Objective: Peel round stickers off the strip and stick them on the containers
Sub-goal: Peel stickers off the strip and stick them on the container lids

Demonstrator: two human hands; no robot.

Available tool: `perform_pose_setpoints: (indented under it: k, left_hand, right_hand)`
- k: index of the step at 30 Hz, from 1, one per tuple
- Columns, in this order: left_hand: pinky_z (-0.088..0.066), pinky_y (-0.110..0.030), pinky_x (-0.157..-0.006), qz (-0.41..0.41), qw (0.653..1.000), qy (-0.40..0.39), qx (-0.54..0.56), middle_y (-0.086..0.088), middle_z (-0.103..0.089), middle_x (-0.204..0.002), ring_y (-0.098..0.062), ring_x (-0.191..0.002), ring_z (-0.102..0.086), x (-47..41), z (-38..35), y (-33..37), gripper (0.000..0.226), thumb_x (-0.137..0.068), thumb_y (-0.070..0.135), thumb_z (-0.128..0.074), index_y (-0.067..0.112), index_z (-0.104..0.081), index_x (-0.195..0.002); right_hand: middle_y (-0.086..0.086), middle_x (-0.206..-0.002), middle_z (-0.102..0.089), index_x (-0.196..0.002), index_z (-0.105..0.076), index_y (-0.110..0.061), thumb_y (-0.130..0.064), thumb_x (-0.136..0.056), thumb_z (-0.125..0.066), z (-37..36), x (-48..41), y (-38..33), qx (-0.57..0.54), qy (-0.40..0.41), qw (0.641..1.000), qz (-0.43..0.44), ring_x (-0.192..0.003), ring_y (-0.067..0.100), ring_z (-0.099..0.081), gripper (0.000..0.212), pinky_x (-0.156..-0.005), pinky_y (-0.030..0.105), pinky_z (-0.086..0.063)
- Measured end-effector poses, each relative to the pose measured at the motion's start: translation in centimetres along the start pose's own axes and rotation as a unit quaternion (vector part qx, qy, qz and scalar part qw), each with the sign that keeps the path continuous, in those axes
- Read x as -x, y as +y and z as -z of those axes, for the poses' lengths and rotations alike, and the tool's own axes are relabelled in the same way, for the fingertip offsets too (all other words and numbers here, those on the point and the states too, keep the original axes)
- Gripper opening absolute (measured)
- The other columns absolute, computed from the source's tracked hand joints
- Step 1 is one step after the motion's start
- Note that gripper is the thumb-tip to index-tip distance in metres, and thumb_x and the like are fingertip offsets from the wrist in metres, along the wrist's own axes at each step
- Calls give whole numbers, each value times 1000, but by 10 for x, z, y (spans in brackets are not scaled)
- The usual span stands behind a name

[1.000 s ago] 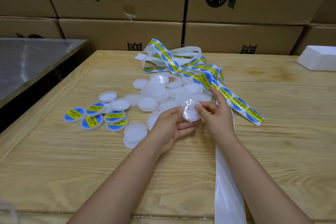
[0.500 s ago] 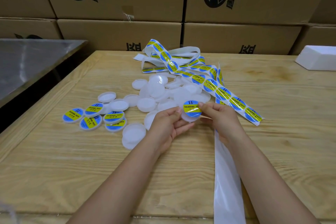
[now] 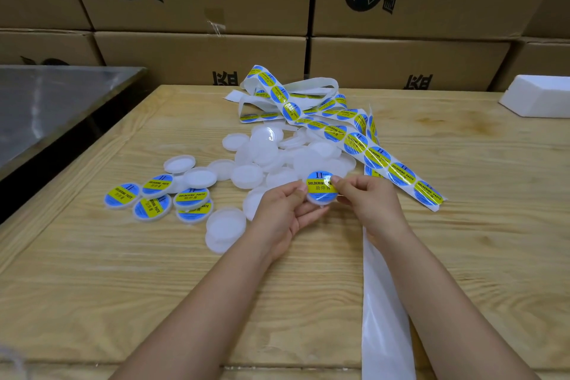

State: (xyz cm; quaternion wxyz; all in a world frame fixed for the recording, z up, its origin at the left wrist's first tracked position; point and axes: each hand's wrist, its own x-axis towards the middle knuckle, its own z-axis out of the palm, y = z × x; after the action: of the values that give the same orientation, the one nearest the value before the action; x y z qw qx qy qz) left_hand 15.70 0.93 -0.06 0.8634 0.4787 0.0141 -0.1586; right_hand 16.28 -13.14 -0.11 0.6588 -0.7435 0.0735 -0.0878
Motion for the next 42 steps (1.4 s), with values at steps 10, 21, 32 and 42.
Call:
perform_pose_setpoints:
  k: [10,21,32,42]
  left_hand:
    - [-58,-30,-75,-8,1000,8,-20,-15,-71,-88,-21,-81,-71,1,0,0,23,-99,8,-40,-4,-60,-100]
    - [-58,-27,-72,-31,998,51,-25,-11,-72,-77,-18,-73,-71,-1,-4,-3,23,-98,5,-41,-2,-62,-91]
    - [-59,-27,-71,-30,998,55,-3,-13,-71,-76,-17,-69,-70,-3,-4,-2,20,-96,2,-42,-6,-60,-95]
    - [-58,-29,-73,-15,1000,-2,7,-16,-70,-86,-20,-76,-71,1,-2,-2,22,-98,5,-40,-6,-59,-99]
  right_hand:
    - [23,-81,-68,-75,-68,3,-20,-84,-69,-2,3,-1,29,13,999,21,-74,21,-57,24,-79,45,-49]
    - [-9,-70,-66,-75,-69,-15,-25,-84,-68,-16,16,2,212,118,953,181,-70,8,-59,14,-66,17,-39]
    - [9,-71,-71,-88,-71,-6,-21,-85,-68,-22,14,10,300,176,896,277,-68,36,-62,15,-108,30,-20]
    - [-14,-66,-62,-78,-66,-14,-22,-86,-65,-21,12,10,150,163,961,167,-66,3,-60,12,-60,6,-38]
